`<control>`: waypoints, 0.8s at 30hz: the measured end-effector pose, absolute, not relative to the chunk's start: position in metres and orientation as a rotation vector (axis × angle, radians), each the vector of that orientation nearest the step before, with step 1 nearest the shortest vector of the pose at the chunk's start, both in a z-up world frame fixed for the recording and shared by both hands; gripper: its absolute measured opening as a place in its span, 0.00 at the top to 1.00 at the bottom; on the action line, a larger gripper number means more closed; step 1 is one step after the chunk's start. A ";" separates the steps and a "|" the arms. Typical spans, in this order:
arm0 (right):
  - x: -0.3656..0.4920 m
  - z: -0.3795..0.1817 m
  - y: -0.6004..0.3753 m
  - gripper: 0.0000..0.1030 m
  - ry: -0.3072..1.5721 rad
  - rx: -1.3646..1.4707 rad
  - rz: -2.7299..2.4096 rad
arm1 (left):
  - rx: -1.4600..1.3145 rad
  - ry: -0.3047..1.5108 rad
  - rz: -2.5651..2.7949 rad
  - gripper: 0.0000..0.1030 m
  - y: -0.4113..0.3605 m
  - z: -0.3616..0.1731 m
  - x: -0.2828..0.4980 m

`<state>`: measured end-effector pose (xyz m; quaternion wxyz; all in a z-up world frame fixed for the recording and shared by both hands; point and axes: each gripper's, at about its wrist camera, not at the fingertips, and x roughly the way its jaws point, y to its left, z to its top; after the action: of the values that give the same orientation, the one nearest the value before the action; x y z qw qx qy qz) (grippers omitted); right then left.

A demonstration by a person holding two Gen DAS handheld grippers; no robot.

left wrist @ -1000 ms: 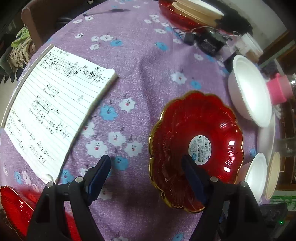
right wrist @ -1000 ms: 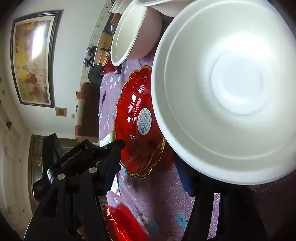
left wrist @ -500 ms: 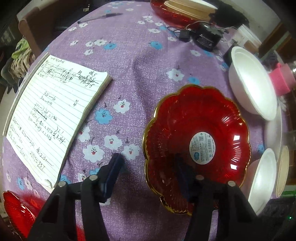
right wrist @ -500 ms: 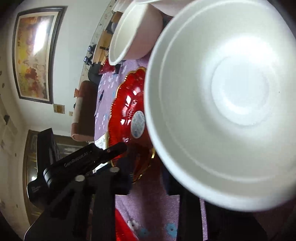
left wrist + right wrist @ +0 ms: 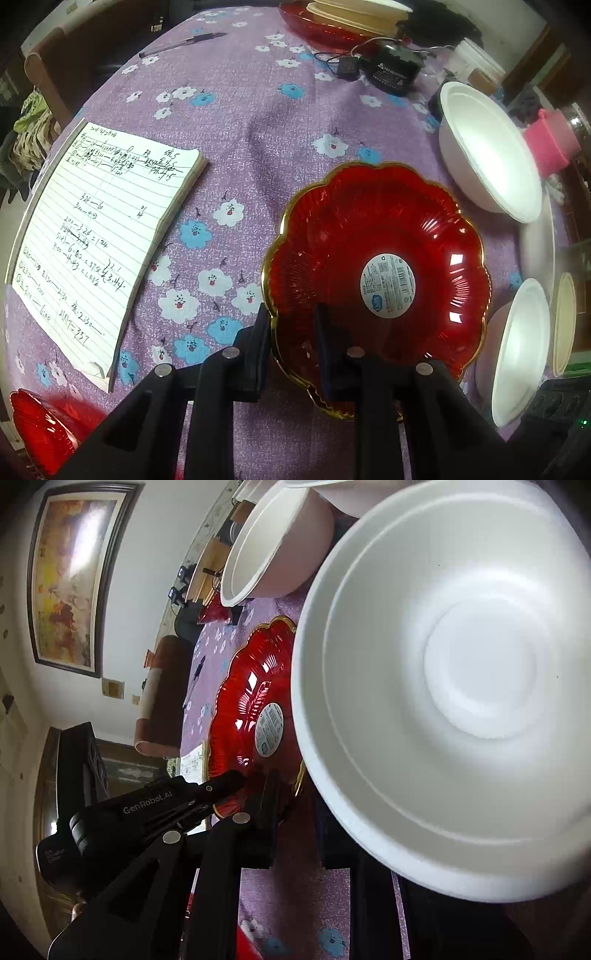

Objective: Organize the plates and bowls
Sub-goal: 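Lift the smaller red plate and stack it onto the large red plate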

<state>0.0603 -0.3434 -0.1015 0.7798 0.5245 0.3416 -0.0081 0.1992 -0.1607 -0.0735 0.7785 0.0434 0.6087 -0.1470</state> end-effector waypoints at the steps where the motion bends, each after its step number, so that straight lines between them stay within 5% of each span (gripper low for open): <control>1: 0.060 -0.100 -0.343 0.83 0.739 1.129 -0.015 | 0.095 1.316 -0.316 0.80 -0.159 -0.072 0.197; 24: 0.032 -0.052 -0.289 0.83 0.668 0.896 0.148 | -0.007 1.197 -0.278 0.82 -0.063 -0.011 0.120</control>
<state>0.0324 -0.2886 -0.0518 0.8452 0.4247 0.3167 0.0700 0.1201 -0.0629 -0.0106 0.8171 -0.0035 0.5615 -0.1304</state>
